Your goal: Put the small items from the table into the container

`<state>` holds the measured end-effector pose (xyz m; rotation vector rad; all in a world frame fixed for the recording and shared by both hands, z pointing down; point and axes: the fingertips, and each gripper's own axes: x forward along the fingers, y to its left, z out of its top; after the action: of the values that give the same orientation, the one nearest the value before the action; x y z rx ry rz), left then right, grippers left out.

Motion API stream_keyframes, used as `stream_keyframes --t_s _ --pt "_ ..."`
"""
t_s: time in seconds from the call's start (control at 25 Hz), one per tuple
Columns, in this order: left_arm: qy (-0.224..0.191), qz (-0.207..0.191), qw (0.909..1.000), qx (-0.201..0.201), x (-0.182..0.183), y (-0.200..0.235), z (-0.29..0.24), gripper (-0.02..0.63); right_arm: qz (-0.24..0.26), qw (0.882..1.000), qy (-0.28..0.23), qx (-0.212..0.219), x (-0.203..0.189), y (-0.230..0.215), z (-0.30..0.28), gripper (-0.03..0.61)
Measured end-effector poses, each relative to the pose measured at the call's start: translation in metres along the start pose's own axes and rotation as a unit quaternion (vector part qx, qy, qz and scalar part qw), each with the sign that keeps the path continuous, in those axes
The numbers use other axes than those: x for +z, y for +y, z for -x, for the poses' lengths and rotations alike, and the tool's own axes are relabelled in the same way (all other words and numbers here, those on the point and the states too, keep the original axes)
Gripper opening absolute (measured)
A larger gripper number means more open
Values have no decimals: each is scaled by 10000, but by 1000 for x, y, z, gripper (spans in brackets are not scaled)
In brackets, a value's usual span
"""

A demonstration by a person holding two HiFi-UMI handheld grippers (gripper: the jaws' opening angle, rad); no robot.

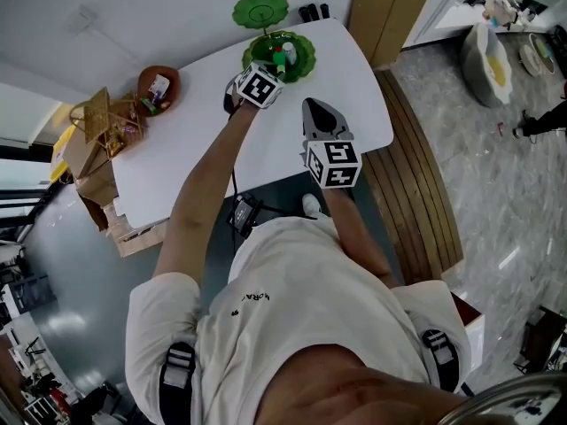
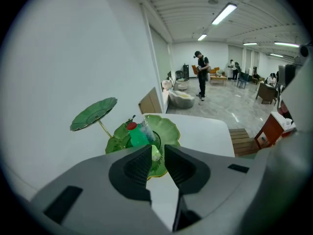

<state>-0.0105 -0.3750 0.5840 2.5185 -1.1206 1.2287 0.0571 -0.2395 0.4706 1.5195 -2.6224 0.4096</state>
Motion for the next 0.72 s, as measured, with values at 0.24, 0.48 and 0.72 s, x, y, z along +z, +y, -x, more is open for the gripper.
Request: stream_keyframes --t_s 0.24,0.48,0.72 --pt "-292 171 9994 114 -3 -12 20 43 10 10000 -39 34 2 6 3 5" --pt "-729 617 9952 216 -7 -23 49 14 49 9998 -89 143 6 19 5 5" --pt "-1239 1175 9850 249 -6 -28 87 5 57 9995 -110 288 6 34 4 5"
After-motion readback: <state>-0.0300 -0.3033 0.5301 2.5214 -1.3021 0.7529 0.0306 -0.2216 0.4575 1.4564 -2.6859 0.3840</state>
